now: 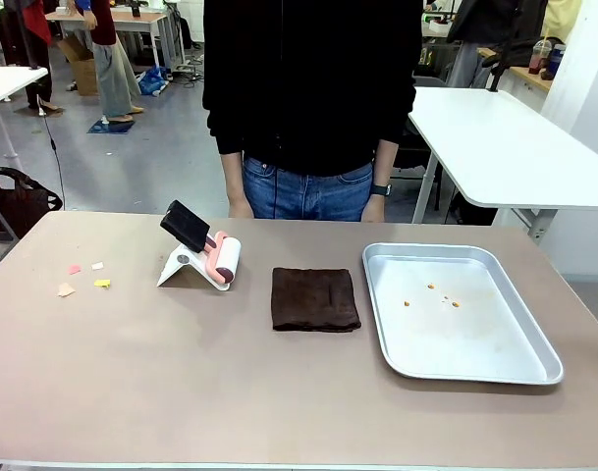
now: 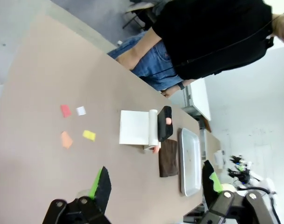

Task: Clean the surface of the table.
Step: Hold the Lint Roller with your left hand and the towel with your right hand.

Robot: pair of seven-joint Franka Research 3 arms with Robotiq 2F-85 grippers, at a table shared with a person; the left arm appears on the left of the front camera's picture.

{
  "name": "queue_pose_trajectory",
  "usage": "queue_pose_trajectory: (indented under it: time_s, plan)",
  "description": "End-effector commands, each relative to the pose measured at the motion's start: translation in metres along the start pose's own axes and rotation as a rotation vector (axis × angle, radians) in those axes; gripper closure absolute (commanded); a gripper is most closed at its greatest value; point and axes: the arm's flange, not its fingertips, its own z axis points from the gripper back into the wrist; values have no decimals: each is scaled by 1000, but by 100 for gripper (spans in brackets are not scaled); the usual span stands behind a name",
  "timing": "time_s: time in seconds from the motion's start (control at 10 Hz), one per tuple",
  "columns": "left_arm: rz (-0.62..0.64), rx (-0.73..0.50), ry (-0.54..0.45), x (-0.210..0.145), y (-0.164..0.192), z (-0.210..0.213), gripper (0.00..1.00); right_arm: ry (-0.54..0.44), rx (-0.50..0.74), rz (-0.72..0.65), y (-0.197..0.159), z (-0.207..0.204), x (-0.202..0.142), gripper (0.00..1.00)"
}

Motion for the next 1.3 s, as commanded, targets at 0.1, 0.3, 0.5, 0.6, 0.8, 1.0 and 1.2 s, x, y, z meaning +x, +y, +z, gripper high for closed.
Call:
queue_pose_trajectory:
  time_s: [0.1, 0.3, 0.5, 0.6, 0.8, 1.0, 1.2]
  plan:
    - [-58, 135, 136, 16, -78, -50, 0, 118, -208, 57, 95, -75, -12, 0]
    - [-160, 182, 207, 10, -130, -108, 0, 194, -351, 217, 152, -145, -36, 0]
    - [-254, 264, 253, -3, -157, -165, 0, 241, -453, 354, 185, -212, -65, 0]
    - [-292, 266, 312, -12, -162, -188, 0, 242, -516, 390, 191, -242, -75, 0]
    - [-273, 363, 335, -23, -158, -230, 0, 288, -580, 408, 188, -300, -96, 0]
    - [-257, 398, 363, -24, -149, -256, 0, 329, -585, 460, 172, -342, -116, 0]
    - [-268, 428, 405, -29, -135, -276, 0, 364, -591, 468, 155, -365, -128, 0]
